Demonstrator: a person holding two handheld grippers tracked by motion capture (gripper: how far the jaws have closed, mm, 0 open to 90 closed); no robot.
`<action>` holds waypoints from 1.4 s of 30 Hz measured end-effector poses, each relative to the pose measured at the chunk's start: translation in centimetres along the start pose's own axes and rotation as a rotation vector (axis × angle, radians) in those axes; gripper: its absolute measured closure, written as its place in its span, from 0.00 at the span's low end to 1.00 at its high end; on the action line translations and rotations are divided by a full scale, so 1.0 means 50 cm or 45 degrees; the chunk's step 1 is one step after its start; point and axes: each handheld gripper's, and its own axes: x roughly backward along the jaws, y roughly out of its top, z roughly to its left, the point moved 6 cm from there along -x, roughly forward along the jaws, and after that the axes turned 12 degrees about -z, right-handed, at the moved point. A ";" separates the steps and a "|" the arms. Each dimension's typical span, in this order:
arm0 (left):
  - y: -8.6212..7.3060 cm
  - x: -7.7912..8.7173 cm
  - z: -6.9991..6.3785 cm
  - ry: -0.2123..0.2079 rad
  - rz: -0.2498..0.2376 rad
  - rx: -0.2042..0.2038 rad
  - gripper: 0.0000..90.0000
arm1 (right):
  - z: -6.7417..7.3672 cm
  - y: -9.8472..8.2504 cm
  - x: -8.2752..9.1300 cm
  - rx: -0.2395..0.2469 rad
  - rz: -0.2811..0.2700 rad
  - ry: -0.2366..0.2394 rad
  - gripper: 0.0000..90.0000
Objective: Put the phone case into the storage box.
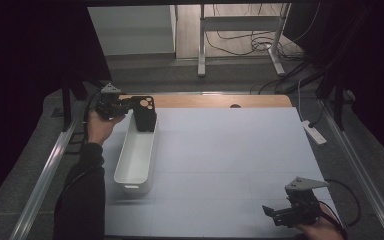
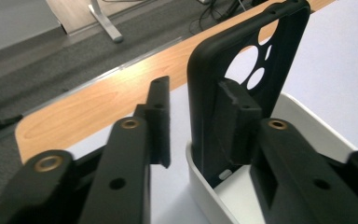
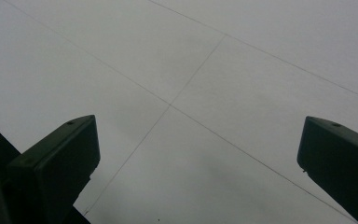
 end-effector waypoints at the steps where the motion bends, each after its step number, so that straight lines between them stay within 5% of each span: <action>1: -0.001 0.001 -0.001 -0.001 0.000 0.014 0.71 | 0.000 0.000 0.000 0.001 -0.002 0.001 0.00; 15: 0.000 0.018 -0.011 -0.037 0.008 0.136 0.54 | 0.000 0.001 0.001 0.006 -0.009 0.000 0.00; 31: -0.006 0.038 -0.035 -0.063 0.065 0.161 0.27 | 0.002 0.001 0.002 0.012 -0.013 0.005 0.00; 42: -0.020 0.059 -0.049 -0.103 0.070 0.203 0.20 | 0.002 0.001 0.002 0.013 -0.016 0.002 0.00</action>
